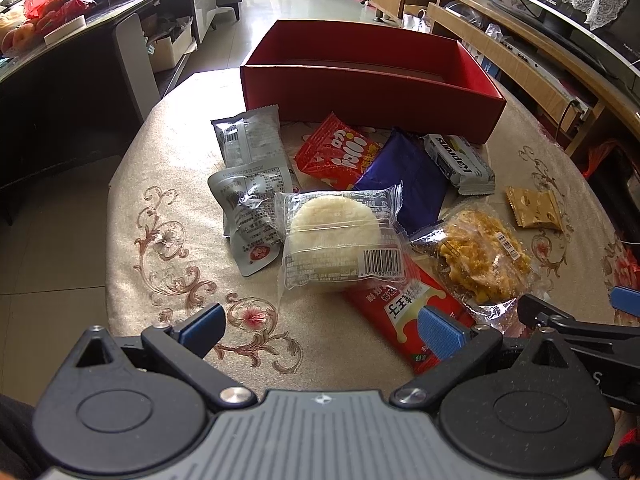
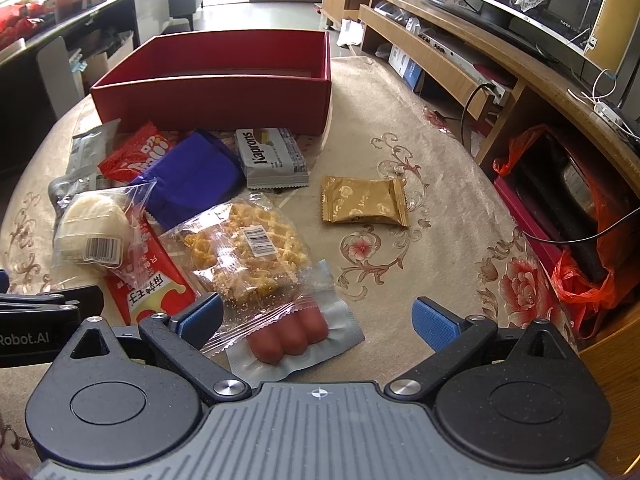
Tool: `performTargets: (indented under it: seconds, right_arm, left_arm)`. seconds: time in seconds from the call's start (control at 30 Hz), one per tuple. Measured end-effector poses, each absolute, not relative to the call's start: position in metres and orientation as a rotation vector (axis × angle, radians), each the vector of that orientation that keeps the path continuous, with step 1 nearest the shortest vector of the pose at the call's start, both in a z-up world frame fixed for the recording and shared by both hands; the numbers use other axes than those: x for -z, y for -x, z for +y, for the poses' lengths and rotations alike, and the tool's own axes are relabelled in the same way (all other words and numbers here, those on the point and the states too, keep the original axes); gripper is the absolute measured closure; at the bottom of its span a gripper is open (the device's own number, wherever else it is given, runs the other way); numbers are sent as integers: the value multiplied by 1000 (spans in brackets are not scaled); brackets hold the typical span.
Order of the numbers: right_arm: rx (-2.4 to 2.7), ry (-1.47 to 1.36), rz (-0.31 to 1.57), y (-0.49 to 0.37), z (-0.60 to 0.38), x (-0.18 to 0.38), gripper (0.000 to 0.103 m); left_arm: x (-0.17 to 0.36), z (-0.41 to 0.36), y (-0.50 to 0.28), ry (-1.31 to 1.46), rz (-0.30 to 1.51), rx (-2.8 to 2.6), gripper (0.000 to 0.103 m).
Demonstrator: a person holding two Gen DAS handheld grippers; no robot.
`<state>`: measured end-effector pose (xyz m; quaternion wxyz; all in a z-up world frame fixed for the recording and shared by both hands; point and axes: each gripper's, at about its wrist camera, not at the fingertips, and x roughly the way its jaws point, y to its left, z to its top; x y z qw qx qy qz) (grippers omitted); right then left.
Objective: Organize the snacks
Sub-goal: 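Grasp the white cake with the left tool while the right tool grasps the crisps bag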
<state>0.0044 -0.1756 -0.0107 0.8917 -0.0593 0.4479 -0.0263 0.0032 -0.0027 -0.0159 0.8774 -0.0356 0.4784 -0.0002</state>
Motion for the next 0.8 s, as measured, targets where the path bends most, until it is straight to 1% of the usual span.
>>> performTargets:
  seconds: [0.3,0.4,0.57,0.63,0.7,0.8]
  right_arm:
    - [-54,119,952,-21,-176,8,1]
    - [-120,173,957,-30,-167,8,1]
    - [-206,195,1020,-50,-154,19,2]
    - [-219,209,1043,-57,-150,26,5]
    - [-223,226,1069,-64,-148,33,18]
    - [-220,195,1106,-74,-151,39,21]
  left_arm:
    - [9,6,-11,114,995,1,4]
    - [8,12,-14,134,997,-10,4]
    - [10,21,-20,163,1010,-17,4]
    - [11,23,-22,167,1013,-24,4]
    - [12,25,-24,173,1017,-31,4]
    - [13,28,-26,188,1026,-35,4]
